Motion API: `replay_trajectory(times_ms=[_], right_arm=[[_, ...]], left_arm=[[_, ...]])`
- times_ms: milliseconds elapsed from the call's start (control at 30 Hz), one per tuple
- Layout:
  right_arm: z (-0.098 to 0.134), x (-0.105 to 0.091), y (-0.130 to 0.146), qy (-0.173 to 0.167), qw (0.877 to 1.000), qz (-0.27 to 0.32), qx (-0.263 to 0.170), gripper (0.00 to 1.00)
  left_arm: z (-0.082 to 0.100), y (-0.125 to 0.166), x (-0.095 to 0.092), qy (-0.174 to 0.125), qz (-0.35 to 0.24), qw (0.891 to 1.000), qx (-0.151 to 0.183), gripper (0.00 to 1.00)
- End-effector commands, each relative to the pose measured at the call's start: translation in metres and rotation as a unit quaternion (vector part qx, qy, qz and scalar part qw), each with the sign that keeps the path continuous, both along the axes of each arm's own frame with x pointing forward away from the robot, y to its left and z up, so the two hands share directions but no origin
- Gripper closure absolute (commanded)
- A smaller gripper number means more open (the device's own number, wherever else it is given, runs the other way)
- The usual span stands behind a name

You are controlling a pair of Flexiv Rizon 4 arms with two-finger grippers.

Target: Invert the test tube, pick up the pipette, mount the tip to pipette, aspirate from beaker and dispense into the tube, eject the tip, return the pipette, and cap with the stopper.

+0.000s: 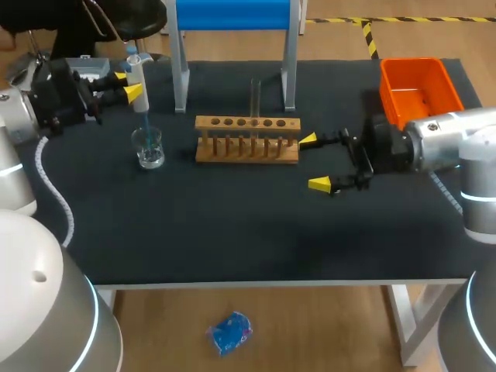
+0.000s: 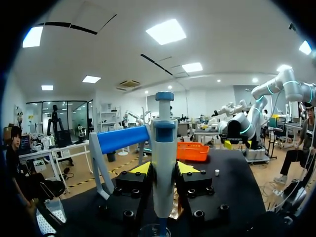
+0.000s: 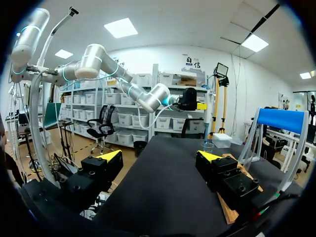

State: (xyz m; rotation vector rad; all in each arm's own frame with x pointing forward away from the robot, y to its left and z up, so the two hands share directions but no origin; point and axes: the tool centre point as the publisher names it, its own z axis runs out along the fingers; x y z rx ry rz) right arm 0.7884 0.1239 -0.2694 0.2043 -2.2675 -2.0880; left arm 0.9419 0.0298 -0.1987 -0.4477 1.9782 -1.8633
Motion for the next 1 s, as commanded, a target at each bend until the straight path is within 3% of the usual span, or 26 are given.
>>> replay_trajectory(times_ms=[33, 1000], right_arm=[[0.000, 0.000, -0.001, -0.001, 1.000, 0.001, -0.001, 0.00], [0.000, 0.000, -0.001, -0.001, 1.000, 0.001, -0.001, 0.00]], left_arm=[[-0.005, -0.001, 0.002, 0.000, 0.003, 1.000, -0.008, 1.00], [-0.018, 0.001, 0.003, 0.000, 0.017, 1.000, -0.017, 1.00]])
